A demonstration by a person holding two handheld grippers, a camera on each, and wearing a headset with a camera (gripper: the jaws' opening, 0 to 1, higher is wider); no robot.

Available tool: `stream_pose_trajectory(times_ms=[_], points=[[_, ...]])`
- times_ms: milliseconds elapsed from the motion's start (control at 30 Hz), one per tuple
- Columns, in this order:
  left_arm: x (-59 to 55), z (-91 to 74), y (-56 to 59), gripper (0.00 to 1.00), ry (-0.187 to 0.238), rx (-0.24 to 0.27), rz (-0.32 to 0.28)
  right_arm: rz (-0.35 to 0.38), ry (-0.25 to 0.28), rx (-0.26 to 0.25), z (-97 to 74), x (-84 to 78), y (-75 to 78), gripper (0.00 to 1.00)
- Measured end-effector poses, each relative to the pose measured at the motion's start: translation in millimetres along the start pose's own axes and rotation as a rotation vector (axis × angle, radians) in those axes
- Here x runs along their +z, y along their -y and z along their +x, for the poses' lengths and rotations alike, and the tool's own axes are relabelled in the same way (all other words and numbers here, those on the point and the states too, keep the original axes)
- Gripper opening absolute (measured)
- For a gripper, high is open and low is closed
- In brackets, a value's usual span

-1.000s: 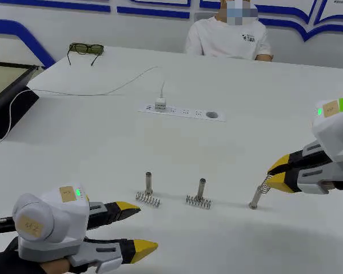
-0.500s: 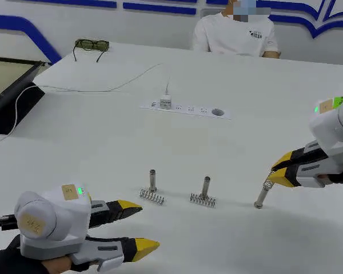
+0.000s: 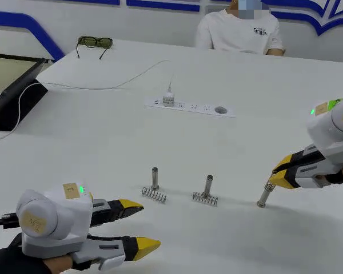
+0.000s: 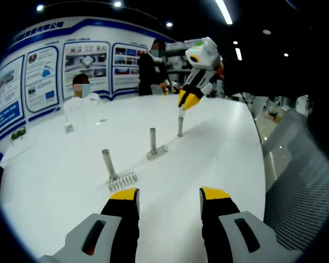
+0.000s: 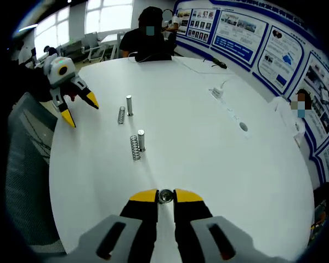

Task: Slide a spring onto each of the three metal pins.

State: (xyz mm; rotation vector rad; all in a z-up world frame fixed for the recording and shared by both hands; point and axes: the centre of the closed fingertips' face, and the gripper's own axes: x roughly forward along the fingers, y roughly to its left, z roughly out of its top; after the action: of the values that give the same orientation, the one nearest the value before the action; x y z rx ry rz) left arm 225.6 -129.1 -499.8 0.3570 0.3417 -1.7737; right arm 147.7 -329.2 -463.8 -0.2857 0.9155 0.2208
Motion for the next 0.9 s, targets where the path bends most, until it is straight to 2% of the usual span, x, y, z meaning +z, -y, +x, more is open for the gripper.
stream_pose_trajectory(times_ms=[333,900], points=[[-1.3,0.3,-0.1,0.45,-0.001,-0.005,-0.004,0.039,-0.023,0.013,15.2,-9.3,1.4,0.12],[-1.7,1.4,1.6,0.45,-0.002,-0.006,-0.007,0.054,-0.048,0.011,33.1,-26.8,-2.0,0.12]])
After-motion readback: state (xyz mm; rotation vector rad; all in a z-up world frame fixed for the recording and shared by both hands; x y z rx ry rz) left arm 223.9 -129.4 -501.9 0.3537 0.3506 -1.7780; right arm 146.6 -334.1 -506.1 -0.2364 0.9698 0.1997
